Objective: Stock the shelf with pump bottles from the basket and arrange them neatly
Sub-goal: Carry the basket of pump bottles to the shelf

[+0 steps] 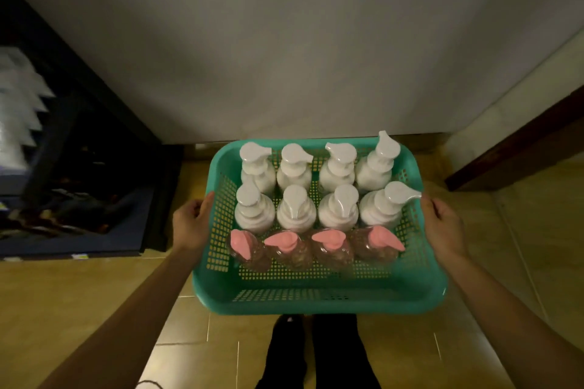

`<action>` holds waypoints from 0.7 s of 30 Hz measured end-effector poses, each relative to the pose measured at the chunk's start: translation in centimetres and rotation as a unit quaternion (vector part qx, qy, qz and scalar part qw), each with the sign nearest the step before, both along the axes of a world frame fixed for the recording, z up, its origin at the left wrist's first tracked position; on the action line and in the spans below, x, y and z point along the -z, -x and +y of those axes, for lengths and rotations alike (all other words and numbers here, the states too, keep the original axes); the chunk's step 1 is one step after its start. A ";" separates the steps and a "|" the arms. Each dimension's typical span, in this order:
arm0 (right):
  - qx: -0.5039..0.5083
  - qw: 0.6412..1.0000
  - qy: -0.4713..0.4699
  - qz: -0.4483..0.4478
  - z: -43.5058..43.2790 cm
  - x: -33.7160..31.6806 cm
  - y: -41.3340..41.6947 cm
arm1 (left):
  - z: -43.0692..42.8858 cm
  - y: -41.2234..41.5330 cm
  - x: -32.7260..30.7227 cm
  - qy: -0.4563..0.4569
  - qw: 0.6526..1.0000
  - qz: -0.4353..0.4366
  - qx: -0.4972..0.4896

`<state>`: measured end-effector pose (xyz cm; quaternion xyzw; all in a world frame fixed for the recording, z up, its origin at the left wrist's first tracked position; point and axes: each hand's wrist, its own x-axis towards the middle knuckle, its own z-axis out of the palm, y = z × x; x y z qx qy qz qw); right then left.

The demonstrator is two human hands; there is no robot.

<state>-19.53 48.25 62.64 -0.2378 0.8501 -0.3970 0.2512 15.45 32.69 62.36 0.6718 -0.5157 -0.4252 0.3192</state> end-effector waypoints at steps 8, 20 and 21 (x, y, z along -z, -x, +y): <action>0.024 0.999 -0.001 -0.022 10.2 -2.9 -3.9 | 9.1 -3.8 -3.8 0.002 0.999 -0.039 0.025; 0.124 0.992 0.013 -0.021 27.6 -5.5 -9.1 | 19.3 -4.9 -5.3 -0.008 0.992 -0.047 0.118; 0.141 0.990 0.010 -0.025 29.2 -5.7 -9.6 | 19.9 -4.5 -5.5 -0.008 0.990 -0.044 0.136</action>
